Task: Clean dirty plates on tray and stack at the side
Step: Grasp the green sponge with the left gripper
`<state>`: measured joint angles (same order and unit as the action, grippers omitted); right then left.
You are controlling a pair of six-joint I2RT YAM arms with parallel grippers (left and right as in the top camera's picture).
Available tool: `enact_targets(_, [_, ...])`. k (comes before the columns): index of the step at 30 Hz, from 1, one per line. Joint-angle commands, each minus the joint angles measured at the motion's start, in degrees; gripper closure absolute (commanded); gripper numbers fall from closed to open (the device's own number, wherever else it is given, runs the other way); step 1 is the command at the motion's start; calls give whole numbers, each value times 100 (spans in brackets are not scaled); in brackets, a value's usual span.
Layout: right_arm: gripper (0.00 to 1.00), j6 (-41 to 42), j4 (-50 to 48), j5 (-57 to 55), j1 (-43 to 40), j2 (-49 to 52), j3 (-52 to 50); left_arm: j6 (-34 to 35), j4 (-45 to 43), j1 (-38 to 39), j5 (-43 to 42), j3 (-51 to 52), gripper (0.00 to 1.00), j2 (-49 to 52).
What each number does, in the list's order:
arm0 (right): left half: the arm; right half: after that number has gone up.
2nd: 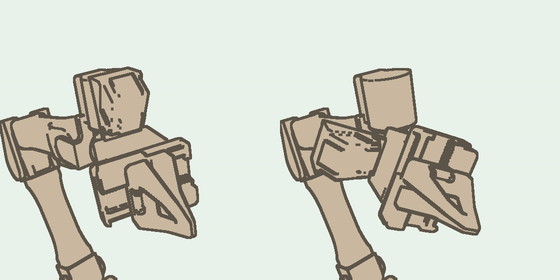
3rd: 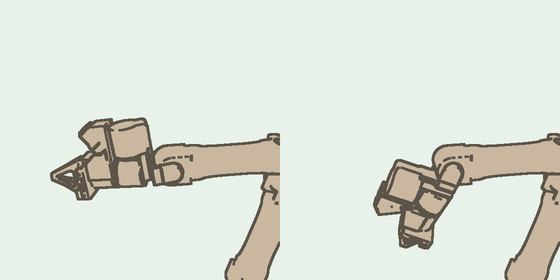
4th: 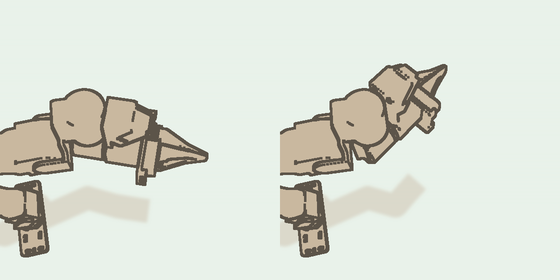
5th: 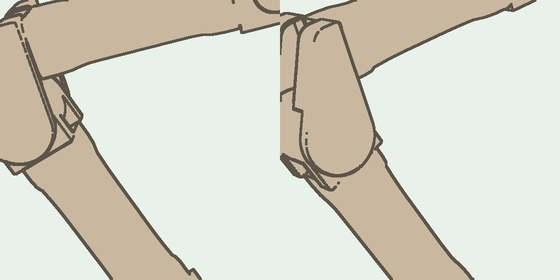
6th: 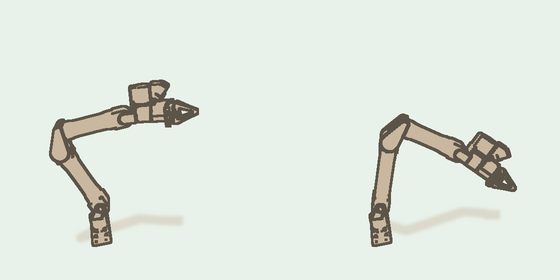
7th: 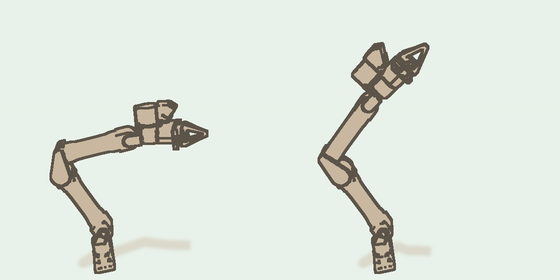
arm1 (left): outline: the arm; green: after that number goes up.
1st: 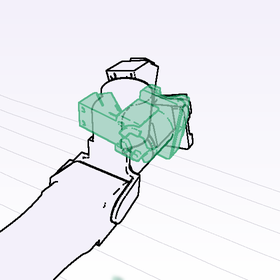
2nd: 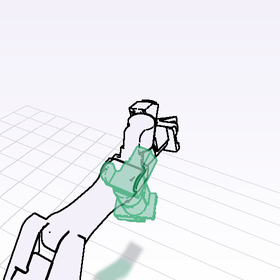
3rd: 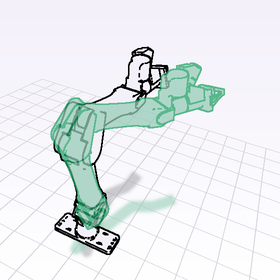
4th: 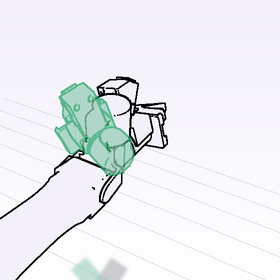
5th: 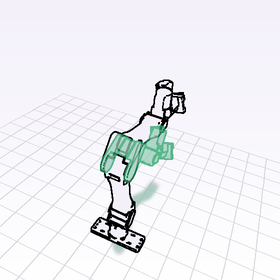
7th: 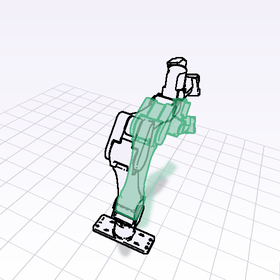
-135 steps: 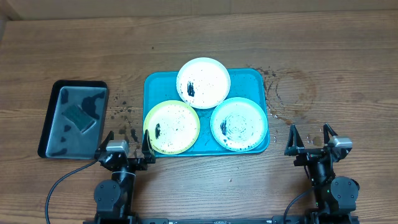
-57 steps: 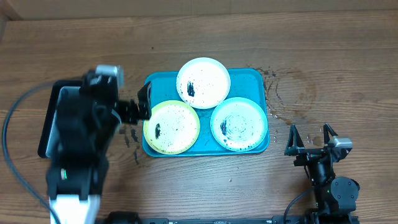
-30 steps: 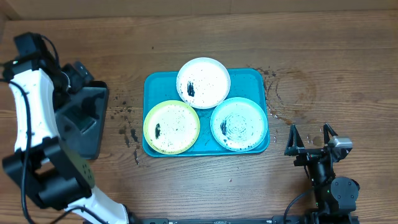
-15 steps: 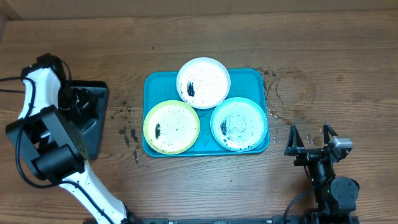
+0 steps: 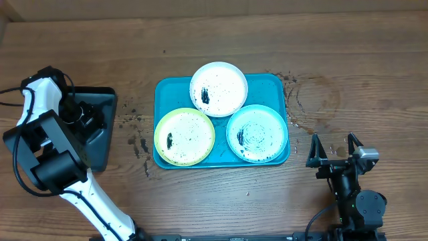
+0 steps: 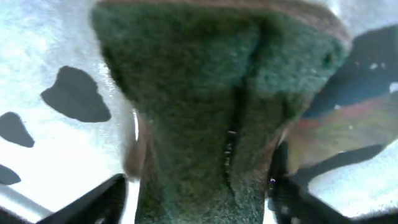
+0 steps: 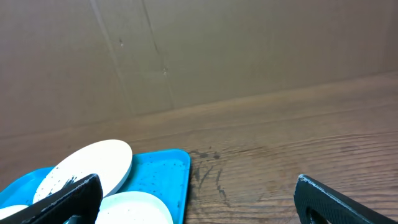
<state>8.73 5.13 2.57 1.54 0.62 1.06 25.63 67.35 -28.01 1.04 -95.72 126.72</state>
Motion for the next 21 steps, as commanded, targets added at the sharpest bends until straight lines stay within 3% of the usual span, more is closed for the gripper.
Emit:
enact_targets(1, [0, -42, -44, -37, 28, -46, -59, -195, 13, -15, -105, 11, 39, 59])
enact_targets(6, [0, -42, -42, -37, 28, -46, -59, -188, 11, -15, -107, 11, 72, 59])
enact_targets(8, [0, -39, -44, -37, 28, -46, -59, -188, 11, -15, -105, 11, 79, 59])
enact_targets(10, [0, -39, -42, -37, 28, -46, -59, -188, 9, -15, -103, 11, 96, 59])
enact_targets(16, [0, -39, -44, -37, 28, -46, -59, -188, -131, -15, -44, 11, 95, 59])
enact_targets(19, [0, -42, -44, -37, 28, -46, -59, -188, -323, -15, -46, 11, 12, 59])
enact_targets(20, [0, -39, -42, -37, 28, -46, -59, -188, -358, -15, -44, 11, 0, 59])
enact_targets(21, [0, -42, -42, -37, 28, -46, -59, -190, -422, -15, -42, 11, 0, 59])
